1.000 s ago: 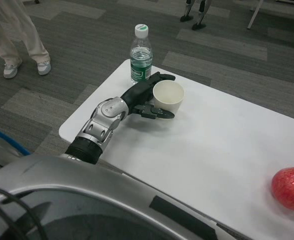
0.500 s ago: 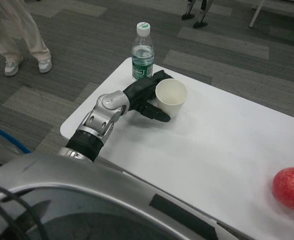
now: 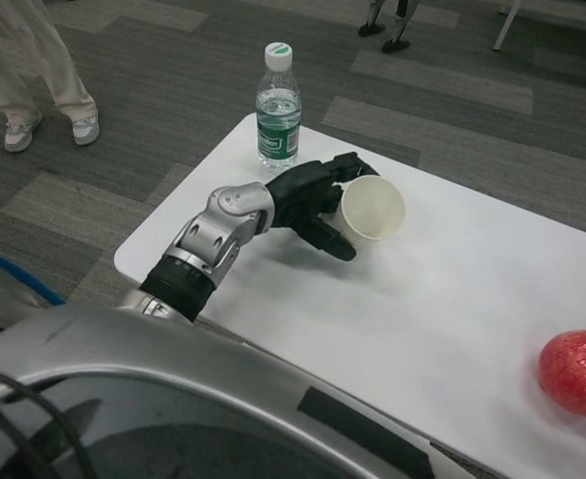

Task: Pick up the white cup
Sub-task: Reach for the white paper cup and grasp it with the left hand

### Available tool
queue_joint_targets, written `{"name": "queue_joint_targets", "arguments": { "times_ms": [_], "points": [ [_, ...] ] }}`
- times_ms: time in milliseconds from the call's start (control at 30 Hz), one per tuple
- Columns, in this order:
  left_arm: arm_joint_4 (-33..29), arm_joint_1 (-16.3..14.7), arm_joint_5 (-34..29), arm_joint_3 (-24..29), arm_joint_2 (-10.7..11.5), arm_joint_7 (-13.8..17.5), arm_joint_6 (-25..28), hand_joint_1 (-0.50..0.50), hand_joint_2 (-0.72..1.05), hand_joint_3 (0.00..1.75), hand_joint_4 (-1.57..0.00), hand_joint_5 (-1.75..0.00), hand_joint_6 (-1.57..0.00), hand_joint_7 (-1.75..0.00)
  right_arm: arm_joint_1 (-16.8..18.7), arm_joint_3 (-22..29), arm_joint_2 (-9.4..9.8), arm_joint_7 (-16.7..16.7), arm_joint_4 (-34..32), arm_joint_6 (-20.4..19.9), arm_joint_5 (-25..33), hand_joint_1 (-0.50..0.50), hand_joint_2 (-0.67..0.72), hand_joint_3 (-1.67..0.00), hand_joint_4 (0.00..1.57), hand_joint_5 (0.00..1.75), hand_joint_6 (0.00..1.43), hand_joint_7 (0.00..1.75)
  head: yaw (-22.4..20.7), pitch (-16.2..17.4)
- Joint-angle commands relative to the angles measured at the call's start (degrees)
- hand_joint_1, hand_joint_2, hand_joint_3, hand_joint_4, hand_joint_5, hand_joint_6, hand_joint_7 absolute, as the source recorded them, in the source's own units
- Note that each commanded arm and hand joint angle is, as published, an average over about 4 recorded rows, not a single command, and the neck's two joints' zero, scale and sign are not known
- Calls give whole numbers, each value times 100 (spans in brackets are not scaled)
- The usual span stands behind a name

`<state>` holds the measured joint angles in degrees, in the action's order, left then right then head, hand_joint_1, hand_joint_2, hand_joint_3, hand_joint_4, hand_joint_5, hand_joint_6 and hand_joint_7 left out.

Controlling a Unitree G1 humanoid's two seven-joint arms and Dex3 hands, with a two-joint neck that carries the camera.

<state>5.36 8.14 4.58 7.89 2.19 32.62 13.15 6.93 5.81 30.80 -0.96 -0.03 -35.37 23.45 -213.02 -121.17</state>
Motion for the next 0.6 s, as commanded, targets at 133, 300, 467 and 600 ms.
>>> {"name": "queue_joint_targets", "arguments": {
  "times_ms": [133, 300, 467, 600],
  "points": [
    [-342, 149, -493, -143, 40, -1, 320, 50, 94, 2, 0, -82, -3, -159, 24, 61, -30, -19, -59, -49, 37, -33, -11, -127, 0, 19, 0, 63, 402, -62],
    [-421, 215, -863, -236, 89, -23, 434, 50, 87, 2, 0, -82, -3, -161, 28, 61, -30, -27, -59, -49, 37, -33, -13, -127, 0, 19, 0, 63, 732, -155],
    [-415, 252, -1500, -313, 152, -135, 425, 50, 87, 2, 0, -82, -3, -161, 35, 63, -41, -36, -65, -58, 42, -33, -10, -127, 0, 19, 0, 63, 964, -234],
    [-404, 267, -2036, -416, 190, -214, 372, 50, 87, 9, 0, -82, -3, -161, 37, 74, -52, -47, -74, -65, 37, -33, -10, -127, 0, 19, 0, 63, 1077, -295]
  ]
}}
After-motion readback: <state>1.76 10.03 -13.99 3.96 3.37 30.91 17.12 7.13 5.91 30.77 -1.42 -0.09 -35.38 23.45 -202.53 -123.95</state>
